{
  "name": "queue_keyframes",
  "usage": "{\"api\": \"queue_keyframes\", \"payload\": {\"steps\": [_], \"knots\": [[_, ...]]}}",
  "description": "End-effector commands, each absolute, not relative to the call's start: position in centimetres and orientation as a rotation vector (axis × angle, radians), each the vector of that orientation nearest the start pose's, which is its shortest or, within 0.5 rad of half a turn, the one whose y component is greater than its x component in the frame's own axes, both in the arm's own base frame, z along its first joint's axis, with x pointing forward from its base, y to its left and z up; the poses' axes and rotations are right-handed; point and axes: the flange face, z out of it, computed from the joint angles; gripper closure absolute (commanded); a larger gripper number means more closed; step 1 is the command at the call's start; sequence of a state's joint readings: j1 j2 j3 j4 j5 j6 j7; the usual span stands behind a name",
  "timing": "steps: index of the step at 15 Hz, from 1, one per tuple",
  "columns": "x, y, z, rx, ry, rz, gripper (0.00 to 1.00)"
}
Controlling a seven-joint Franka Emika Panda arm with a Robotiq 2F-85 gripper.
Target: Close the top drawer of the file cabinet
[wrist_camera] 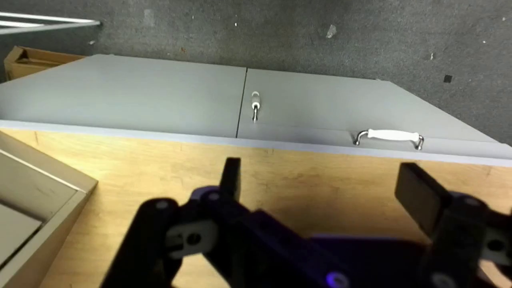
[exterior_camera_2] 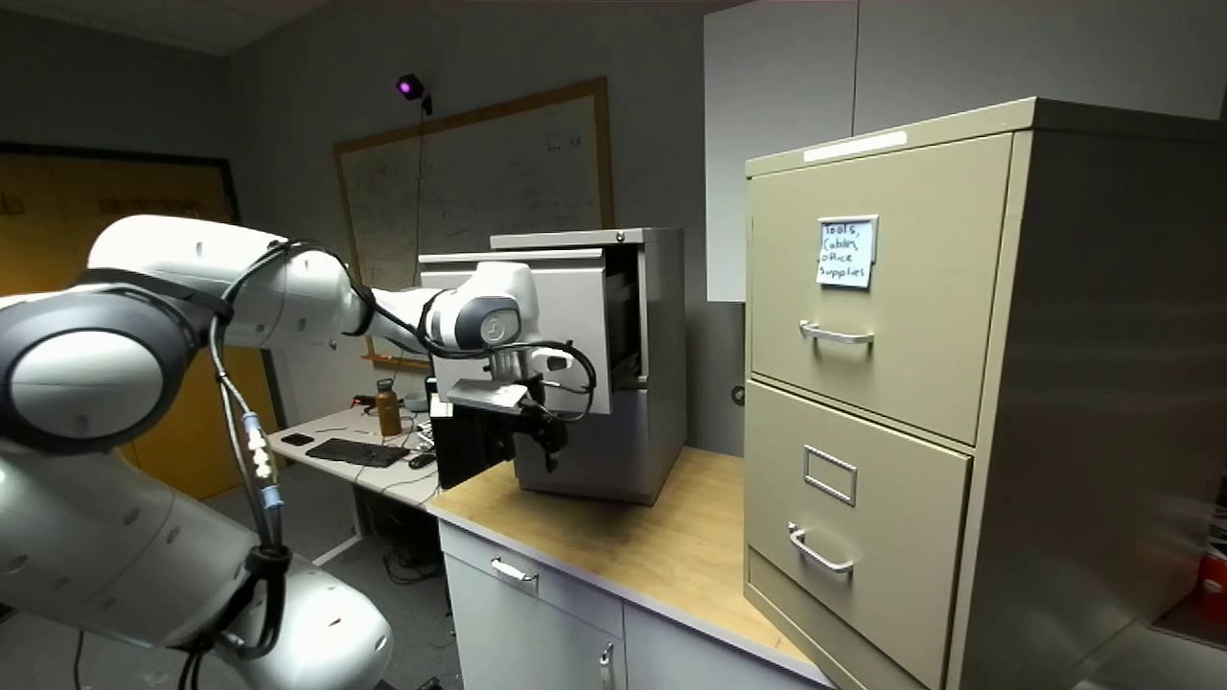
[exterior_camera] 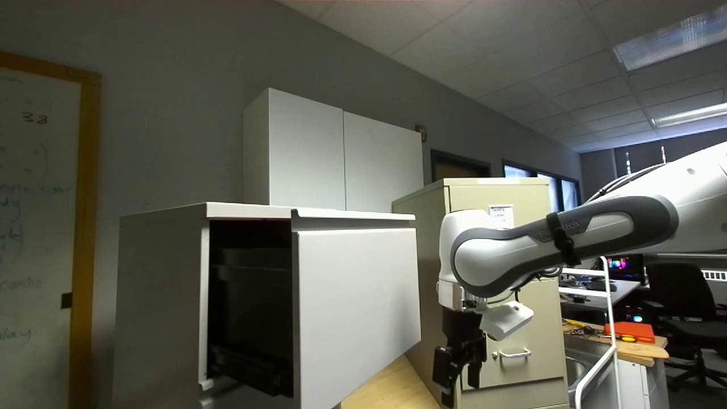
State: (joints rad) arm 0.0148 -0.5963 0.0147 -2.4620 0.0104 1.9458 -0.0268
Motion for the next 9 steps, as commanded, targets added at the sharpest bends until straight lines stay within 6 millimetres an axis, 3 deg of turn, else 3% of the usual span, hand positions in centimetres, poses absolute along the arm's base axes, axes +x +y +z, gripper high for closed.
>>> {"api": "queue_keyframes", "payload": {"steps": [1, 2, 4, 9], "knots": [[38.2, 3.5, 56.0, -3.113, -0.132, -0.322, 0.0], [38.1, 4.2, 57.5, -3.101, -0.153, -0.397, 0.25], [38.0, 5.8, 60.4, -3.069, -0.207, -0.529, 0.31], [37.5, 9.5, 66.3, -2.959, -0.323, -0.821, 0.7]]}}
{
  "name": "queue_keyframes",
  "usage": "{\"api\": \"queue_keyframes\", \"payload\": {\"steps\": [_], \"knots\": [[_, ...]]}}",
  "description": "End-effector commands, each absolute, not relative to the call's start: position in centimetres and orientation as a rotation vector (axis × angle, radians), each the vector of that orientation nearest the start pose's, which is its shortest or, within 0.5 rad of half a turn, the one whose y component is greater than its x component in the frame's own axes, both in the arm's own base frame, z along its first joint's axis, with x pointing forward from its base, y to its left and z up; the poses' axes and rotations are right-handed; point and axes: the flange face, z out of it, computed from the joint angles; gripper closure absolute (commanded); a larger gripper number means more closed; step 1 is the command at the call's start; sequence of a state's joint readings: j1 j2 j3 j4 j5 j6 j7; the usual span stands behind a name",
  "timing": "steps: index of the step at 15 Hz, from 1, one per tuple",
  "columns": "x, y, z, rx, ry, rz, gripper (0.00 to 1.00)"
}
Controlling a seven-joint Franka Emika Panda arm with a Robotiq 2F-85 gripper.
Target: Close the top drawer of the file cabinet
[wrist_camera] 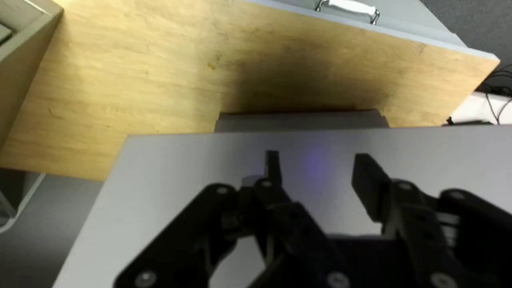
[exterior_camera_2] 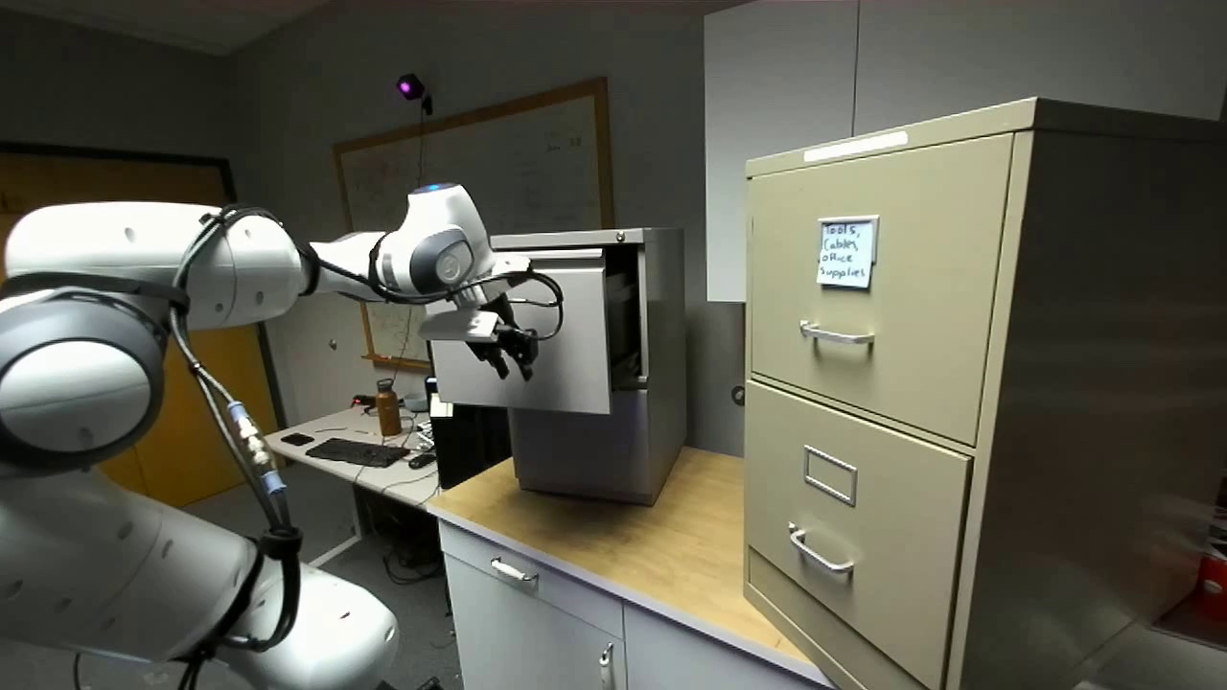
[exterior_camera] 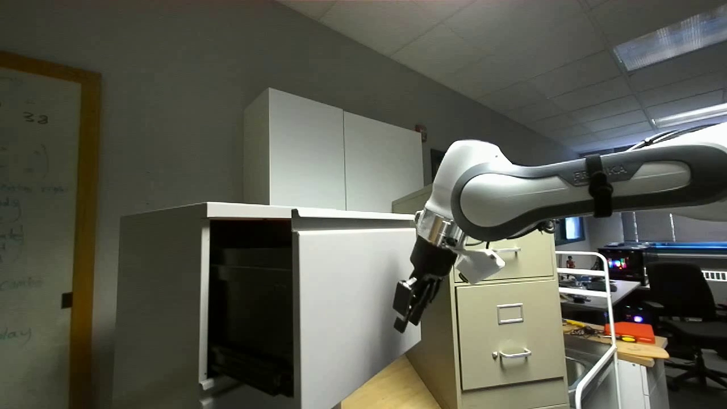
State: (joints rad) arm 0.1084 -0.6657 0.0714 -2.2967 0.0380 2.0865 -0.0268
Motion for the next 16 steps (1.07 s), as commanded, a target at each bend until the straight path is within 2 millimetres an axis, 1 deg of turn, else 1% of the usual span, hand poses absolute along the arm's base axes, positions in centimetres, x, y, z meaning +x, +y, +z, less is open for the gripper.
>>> {"api": "queue_keyframes", "payload": {"steps": [1, 2, 3, 6, 7, 8, 9, 10, 12, 13, 16], "knots": [[37.5, 10.1, 67.0, -2.936, -0.338, -0.868, 0.77], [37.6, 10.7, 67.8, -2.908, -0.361, -0.924, 0.86], [37.8, 11.2, 68.4, -2.882, -0.403, -0.97, 0.92], [38.7, 12.9, 70.3, -2.812, -0.489, -1.068, 0.98], [39.1, 13.5, 70.6, -2.803, -0.516, -1.069, 0.97], [39.8, 14.4, 70.8, -2.79, -0.546, -1.076, 0.95], [40.2, 14.8, 71.3, -2.778, -0.568, -1.077, 0.96], [41.1, 15.7, 71.4, -2.765, -0.598, -1.077, 0.94], [43.1, 17.2, 71.6, -2.747, -0.638, -1.057, 0.93], [44.3, 17.9, 71.7, -2.739, -0.651, -1.043, 0.95], [48.4, 19.9, 71.6, -2.727, -0.673, -1.012, 0.95]]}}
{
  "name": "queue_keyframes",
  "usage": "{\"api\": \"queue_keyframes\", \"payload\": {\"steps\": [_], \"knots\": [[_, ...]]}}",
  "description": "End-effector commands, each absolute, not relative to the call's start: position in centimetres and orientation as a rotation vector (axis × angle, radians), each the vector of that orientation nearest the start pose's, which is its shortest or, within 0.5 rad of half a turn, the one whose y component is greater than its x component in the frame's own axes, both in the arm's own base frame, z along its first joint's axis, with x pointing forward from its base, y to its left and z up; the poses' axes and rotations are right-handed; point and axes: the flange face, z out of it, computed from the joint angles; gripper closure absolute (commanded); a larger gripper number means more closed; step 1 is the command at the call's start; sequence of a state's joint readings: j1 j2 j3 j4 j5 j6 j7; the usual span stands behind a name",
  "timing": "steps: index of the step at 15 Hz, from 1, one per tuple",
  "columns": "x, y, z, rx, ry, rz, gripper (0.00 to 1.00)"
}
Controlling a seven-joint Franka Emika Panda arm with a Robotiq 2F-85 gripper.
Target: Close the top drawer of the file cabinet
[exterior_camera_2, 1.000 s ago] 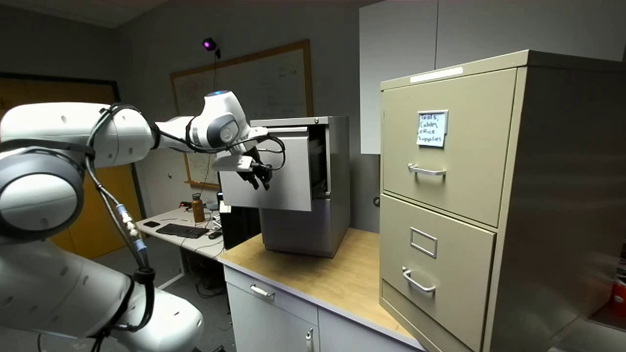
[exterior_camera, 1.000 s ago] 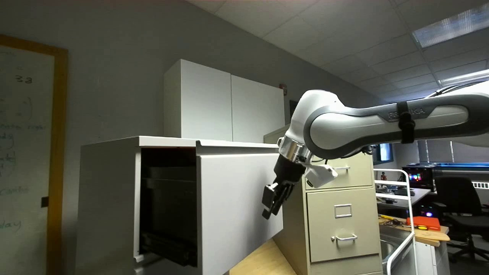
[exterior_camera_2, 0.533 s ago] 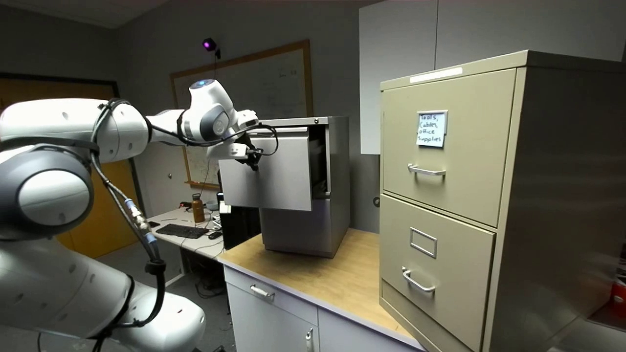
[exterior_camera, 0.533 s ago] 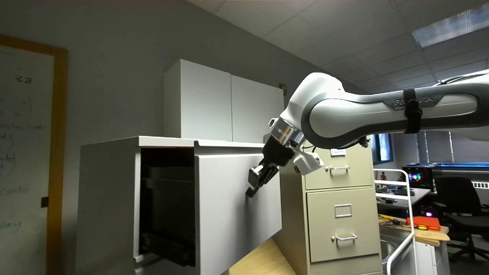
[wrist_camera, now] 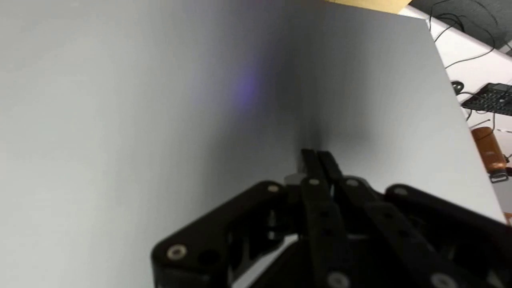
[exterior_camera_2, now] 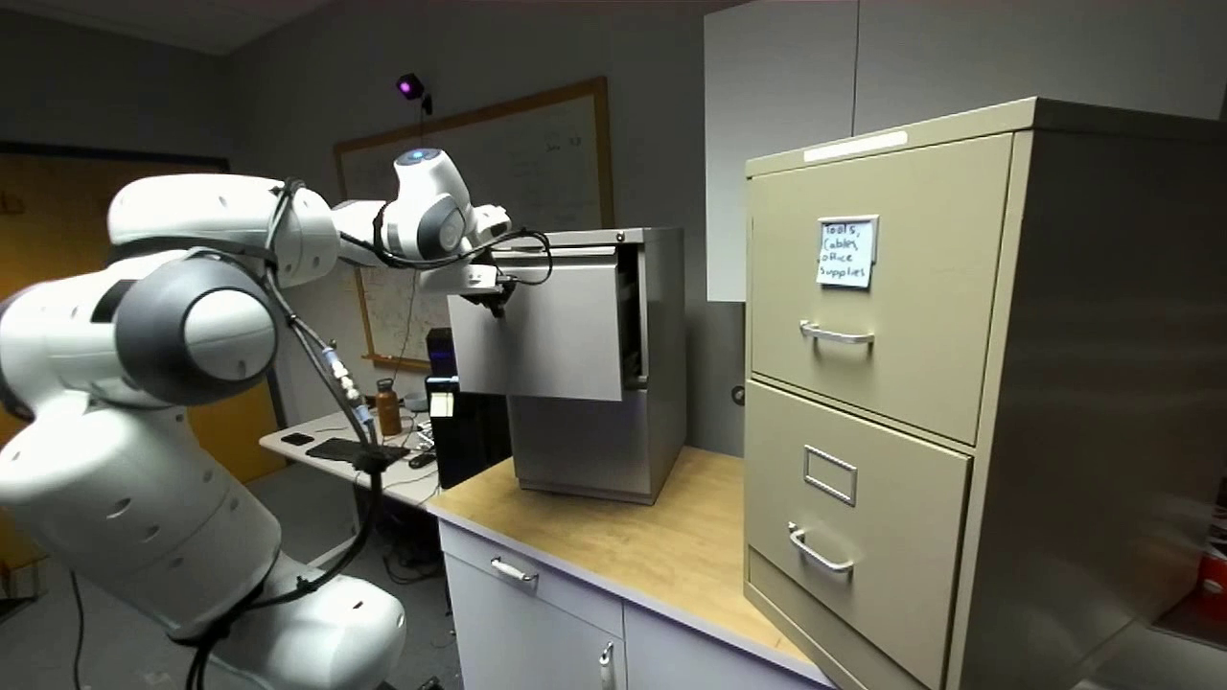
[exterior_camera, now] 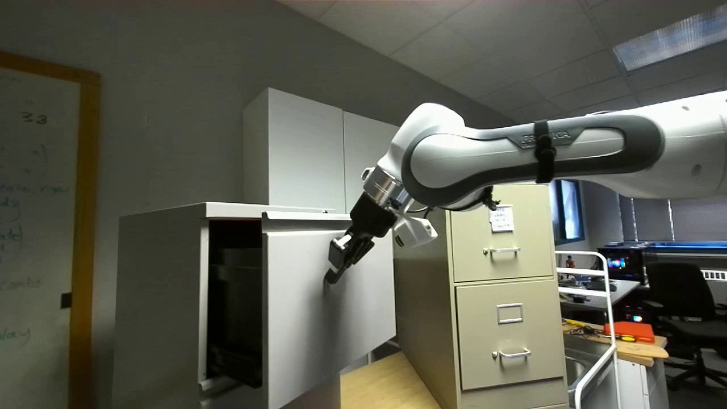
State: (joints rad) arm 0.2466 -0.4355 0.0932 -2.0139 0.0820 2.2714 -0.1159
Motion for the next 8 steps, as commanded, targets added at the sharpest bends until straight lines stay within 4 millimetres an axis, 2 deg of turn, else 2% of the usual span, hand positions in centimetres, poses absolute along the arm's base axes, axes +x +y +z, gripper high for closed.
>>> {"api": "queue_keyframes", "payload": {"steps": [1, 5, 8], "knots": [[49.6, 20.5, 71.7, -2.722, -0.677, -1.003, 0.94], [54.7, 22.8, 71.2, -2.72, -0.683, -0.985, 0.95], [57.7, 24.1, 71.4, -2.706, -0.688, -0.983, 0.95]]}}
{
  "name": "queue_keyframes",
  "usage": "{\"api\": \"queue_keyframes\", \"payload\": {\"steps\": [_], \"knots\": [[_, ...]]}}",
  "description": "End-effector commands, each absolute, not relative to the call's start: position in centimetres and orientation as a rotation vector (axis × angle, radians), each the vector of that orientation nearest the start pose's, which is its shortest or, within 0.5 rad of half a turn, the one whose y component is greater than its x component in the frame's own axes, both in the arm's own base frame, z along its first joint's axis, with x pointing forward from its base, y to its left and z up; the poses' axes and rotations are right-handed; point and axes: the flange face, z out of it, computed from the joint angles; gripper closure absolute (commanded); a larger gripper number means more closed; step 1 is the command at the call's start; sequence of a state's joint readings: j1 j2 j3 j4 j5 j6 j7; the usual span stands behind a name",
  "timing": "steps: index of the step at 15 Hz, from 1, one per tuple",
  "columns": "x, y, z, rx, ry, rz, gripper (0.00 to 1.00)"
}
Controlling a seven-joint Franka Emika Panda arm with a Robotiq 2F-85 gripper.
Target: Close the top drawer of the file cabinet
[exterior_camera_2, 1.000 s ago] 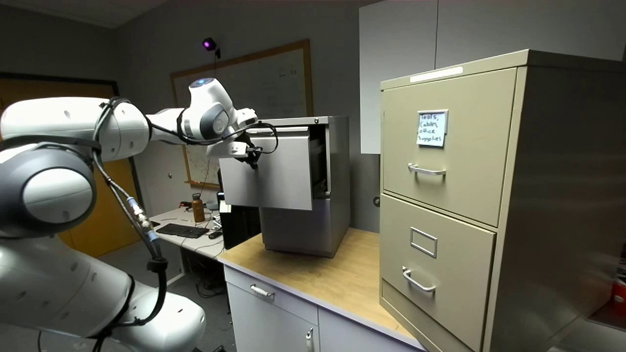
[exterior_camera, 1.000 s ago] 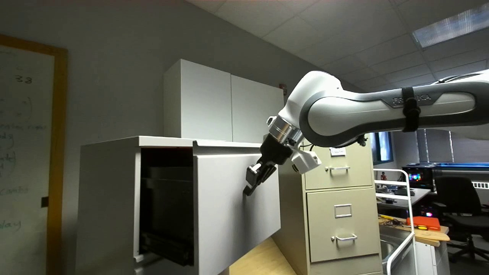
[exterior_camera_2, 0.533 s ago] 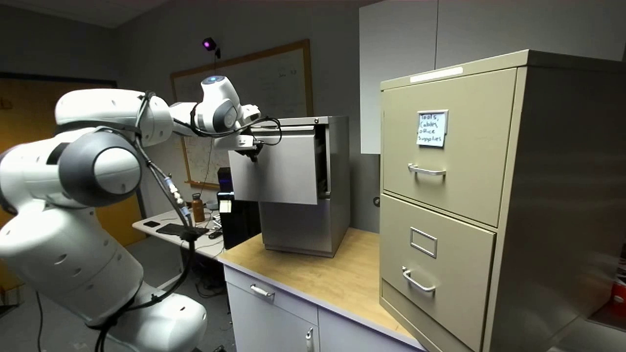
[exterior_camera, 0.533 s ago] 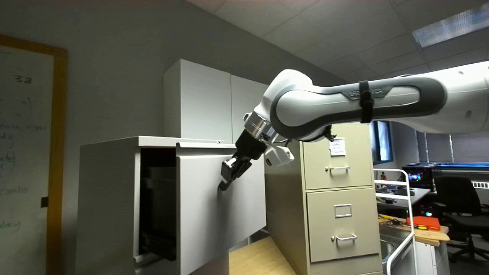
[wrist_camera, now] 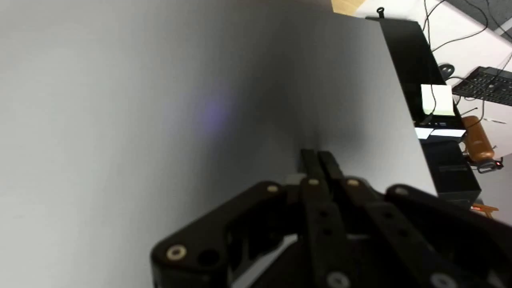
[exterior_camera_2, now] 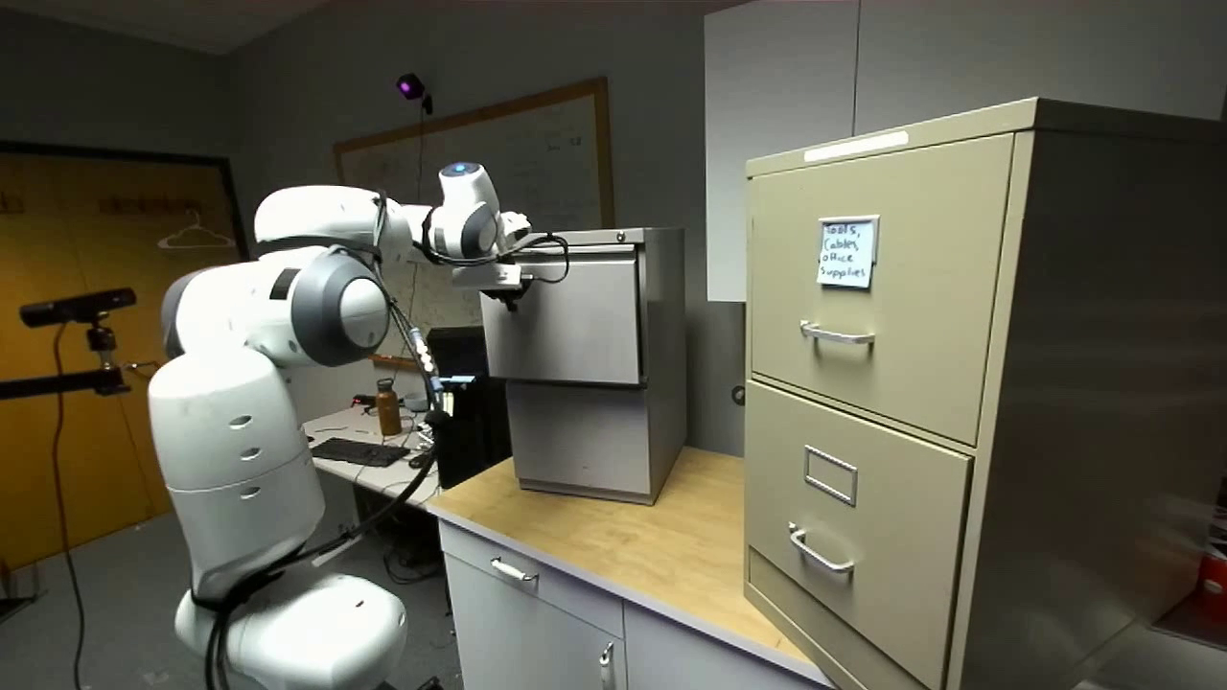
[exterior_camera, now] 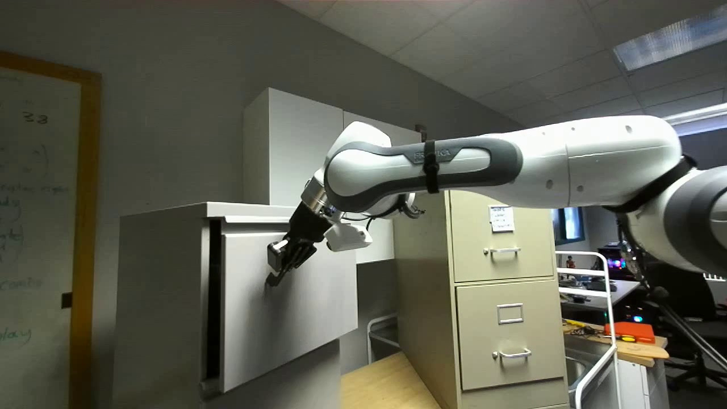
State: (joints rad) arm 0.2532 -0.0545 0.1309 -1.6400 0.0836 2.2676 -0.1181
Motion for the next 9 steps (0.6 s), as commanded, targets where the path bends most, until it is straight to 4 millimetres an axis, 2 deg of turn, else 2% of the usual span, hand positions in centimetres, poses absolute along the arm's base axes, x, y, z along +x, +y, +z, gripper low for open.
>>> {"api": "queue_keyframes", "payload": {"steps": [1, 6, 9], "knots": [[58.6, 24.4, 71.5, -2.701, -0.687, -0.984, 0.95], [61.9, 24.8, 72.8, -2.679, -0.67, -0.976, 0.95], [62.6, 24.6, 73.2, -2.698, -0.668, -0.927, 0.95]]}}
